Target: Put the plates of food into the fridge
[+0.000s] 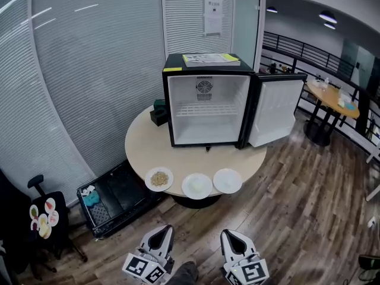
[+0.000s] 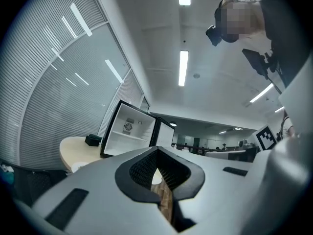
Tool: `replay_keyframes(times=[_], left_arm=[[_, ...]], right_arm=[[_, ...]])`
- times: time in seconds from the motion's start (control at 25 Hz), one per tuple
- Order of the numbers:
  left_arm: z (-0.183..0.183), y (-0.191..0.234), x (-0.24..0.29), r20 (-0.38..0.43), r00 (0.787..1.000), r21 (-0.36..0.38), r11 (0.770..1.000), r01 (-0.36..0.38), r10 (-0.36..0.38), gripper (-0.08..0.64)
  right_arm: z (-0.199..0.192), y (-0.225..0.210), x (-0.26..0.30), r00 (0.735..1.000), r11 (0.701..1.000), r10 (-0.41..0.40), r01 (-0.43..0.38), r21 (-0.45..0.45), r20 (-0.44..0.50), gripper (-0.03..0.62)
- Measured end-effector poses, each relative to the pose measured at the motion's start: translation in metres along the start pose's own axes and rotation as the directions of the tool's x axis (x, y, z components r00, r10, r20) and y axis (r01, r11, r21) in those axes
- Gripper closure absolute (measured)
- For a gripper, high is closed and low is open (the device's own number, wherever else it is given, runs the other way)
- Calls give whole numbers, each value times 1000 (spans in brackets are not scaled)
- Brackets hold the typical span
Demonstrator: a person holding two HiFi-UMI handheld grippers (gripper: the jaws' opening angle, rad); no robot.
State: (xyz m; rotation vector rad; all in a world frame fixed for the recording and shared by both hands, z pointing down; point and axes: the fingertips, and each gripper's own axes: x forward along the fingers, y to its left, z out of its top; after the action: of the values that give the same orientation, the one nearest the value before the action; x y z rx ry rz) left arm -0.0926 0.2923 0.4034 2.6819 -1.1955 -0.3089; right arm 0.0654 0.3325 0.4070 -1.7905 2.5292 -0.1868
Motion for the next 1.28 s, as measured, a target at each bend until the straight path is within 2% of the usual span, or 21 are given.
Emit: replay_keyframes(times=[0.16, 0.44, 0.6, 0.76, 0.88, 1.12, 1.28], left_arm=[[-8, 11, 30, 15, 999, 8, 999, 44, -44, 554], [-13, 47, 96, 6, 998, -16, 998, 55, -55, 554], [-16, 65, 131, 4, 997, -10, 997, 80, -79, 554], [-25, 90, 158, -14, 997, -8, 997, 72, -72, 554], [-34, 103, 175, -35, 996, -20, 997, 80, -81, 554], [-48, 112, 197, -53, 992, -33, 993, 114, -115, 554], [-53, 117, 204, -56, 993, -40, 994, 102, -104, 554]], right_arm=[[-4, -15, 26, 1000, 1000, 3, -3, 4, -14, 588], [-7, -51, 88, 998, 1000, -5, 6, 17, -61, 586], [-13, -72, 122, 996, 998, -30, 34, 48, -84, 586], [-26, -88, 155, 990, 996, -63, 70, 51, -123, 584], [-40, -101, 172, 983, 991, -93, 107, 83, -161, 561], [-72, -133, 184, 961, 958, -151, 201, 206, -233, 488], [-100, -162, 181, 937, 905, -197, 287, 315, -287, 471]])
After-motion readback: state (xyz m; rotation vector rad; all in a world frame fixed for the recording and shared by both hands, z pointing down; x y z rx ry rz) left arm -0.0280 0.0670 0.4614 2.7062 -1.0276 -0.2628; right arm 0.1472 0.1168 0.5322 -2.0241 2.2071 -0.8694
